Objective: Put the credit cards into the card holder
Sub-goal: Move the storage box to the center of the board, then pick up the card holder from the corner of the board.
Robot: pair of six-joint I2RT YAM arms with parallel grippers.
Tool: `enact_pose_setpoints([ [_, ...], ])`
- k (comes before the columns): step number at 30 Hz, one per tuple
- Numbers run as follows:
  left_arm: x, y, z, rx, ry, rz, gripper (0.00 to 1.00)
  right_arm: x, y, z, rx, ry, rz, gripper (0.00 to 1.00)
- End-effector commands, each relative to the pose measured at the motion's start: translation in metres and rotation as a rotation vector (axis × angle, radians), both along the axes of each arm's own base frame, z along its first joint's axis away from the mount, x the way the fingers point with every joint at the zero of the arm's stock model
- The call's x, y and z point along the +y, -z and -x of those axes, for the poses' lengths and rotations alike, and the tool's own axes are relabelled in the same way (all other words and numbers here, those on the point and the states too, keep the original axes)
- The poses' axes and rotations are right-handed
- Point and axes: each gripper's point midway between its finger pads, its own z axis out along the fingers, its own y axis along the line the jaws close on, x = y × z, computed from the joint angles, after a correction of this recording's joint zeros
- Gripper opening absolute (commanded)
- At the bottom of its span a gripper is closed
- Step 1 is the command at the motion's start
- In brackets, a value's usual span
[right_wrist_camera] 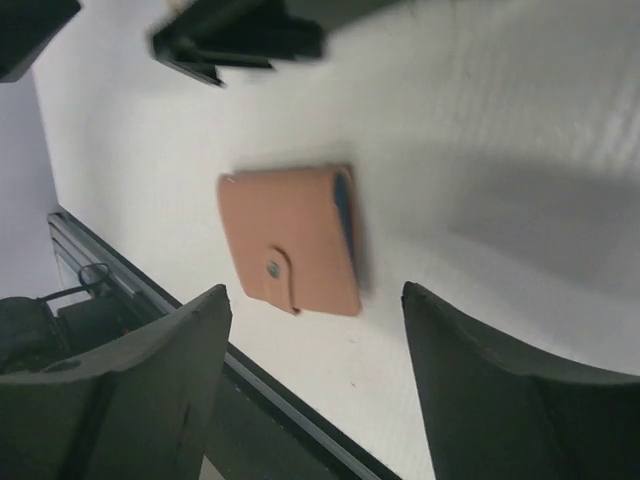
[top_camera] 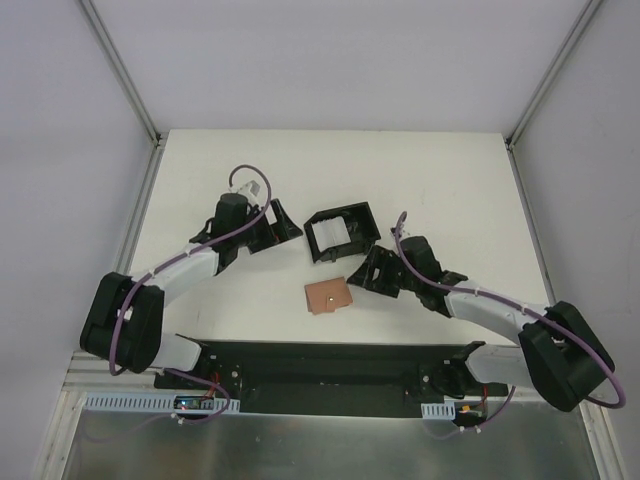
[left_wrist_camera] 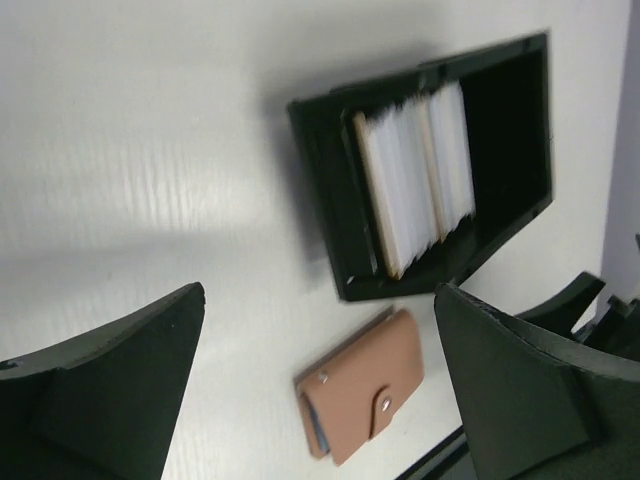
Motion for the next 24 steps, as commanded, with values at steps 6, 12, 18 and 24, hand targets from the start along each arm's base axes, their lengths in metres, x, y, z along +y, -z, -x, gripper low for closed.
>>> enact_pose_setpoints([
  [6, -0.019, 0.053, 0.096, 0.085, 0.182, -0.087, 0.9, 0.007, 0.027, 0.009, 0.013, -0.031, -0.033, 0.66],
  [12, -0.033, 0.064, 0.123, 0.094, 0.248, -0.032, 0.88, 0.033, 0.03, 0.008, 0.037, -0.119, -0.126, 0.55],
  [18, -0.051, 0.071, 0.139, 0.114, 0.29, 0.028, 0.82, 0.057, 0.037, 0.024, 0.068, -0.163, -0.199, 0.45],
  [24, -0.063, 0.072, 0.144, 0.123, 0.308, 0.053, 0.68, 0.068, 0.044, 0.034, 0.053, -0.152, -0.19, 0.47],
])
